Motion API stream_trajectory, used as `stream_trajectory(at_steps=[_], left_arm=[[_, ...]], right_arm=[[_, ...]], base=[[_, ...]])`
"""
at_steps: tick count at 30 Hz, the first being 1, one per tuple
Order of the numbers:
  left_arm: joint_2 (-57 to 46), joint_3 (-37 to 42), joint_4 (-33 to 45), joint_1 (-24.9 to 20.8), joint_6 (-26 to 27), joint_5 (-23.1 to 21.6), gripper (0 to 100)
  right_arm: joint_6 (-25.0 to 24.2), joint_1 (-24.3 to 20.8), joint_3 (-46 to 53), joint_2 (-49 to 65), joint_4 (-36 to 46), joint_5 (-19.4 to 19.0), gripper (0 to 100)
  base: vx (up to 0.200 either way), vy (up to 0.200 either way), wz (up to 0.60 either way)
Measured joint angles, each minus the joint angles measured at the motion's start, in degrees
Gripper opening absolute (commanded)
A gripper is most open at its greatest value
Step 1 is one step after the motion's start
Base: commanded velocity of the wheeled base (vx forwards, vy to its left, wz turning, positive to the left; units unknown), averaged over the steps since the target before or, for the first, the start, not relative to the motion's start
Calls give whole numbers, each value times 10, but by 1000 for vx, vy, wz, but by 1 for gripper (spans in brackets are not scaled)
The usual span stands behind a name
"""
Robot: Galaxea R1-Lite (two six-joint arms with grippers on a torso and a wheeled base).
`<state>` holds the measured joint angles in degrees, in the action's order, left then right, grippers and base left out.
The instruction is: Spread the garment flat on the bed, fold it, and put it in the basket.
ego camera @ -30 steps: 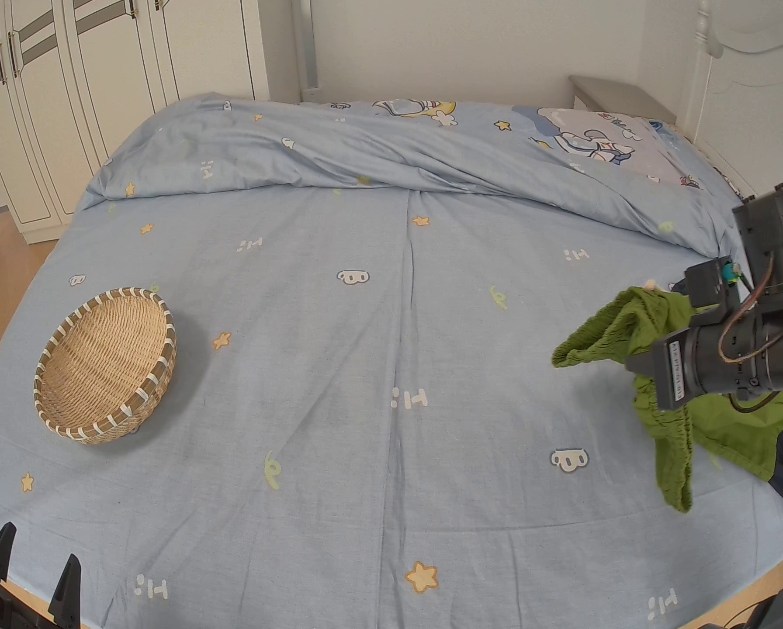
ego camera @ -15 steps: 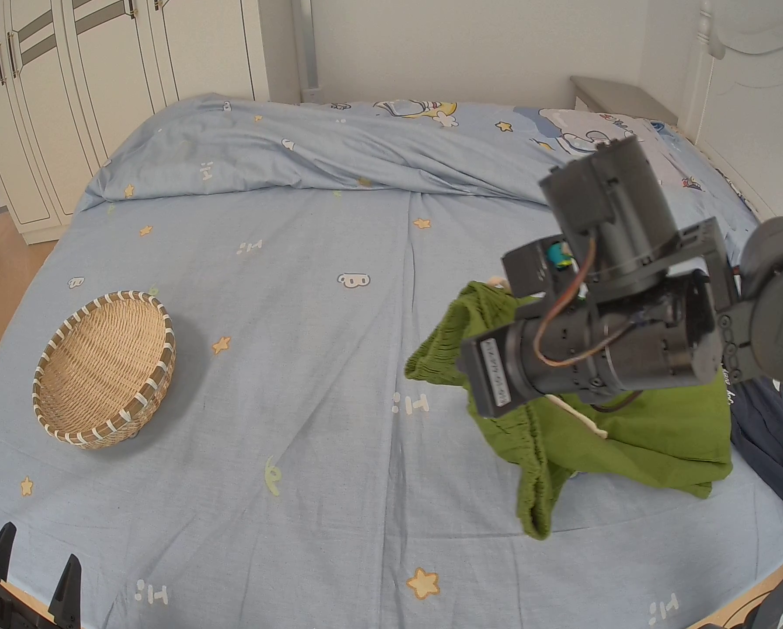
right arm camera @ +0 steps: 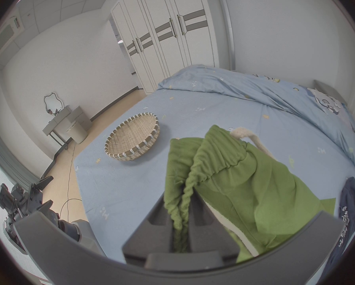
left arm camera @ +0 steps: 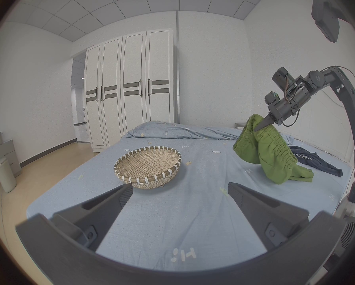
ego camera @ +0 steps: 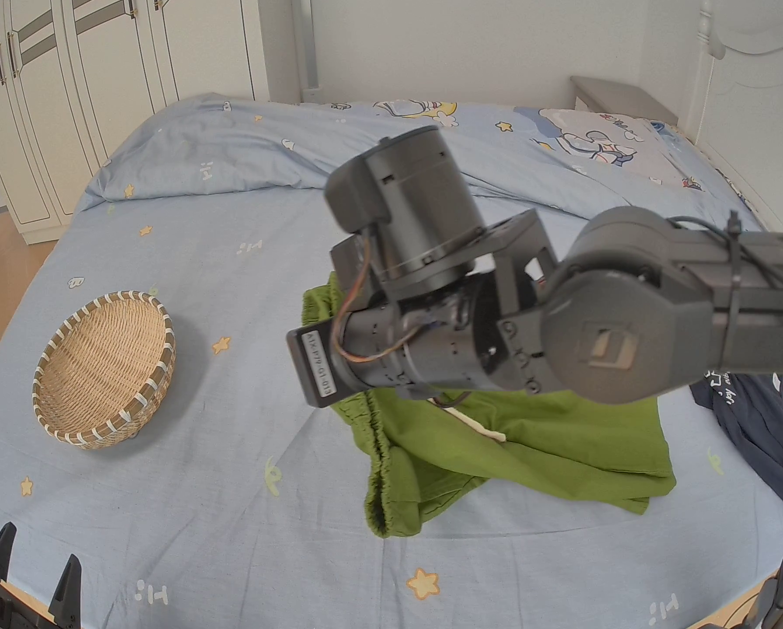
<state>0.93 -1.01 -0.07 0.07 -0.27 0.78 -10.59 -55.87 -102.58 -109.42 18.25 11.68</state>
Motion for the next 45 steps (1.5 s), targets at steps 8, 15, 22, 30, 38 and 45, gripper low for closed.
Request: stream_trajectory(at_steps=[8, 15, 22, 30, 38, 45], left_arm=[[0, 0, 0, 0, 0, 0, 100], [0, 0, 0, 0, 0, 0, 100], [0, 0, 0, 0, -1, 0, 100], [0, 0, 0, 0, 0, 0, 100], [0, 0, 0, 0, -1, 0, 100], [0, 0, 0, 0, 0, 0, 100]], right_arm=[[-1, -31, -91, -83, 38, 1, 0], [-5, -63, -117, -152, 81, 1, 0], [-26, -76, -120, -186, 106, 2, 100], [-38, -67, -120, -191, 120, 16, 100], [-57, -73, -120, -170, 125, 10, 100], [-102, -76, -120, -132, 128, -19, 100]], base=[[0, 0, 0], [0, 0, 0], [0, 0, 0], [0, 0, 0], [0, 0, 0], [0, 0, 0]])
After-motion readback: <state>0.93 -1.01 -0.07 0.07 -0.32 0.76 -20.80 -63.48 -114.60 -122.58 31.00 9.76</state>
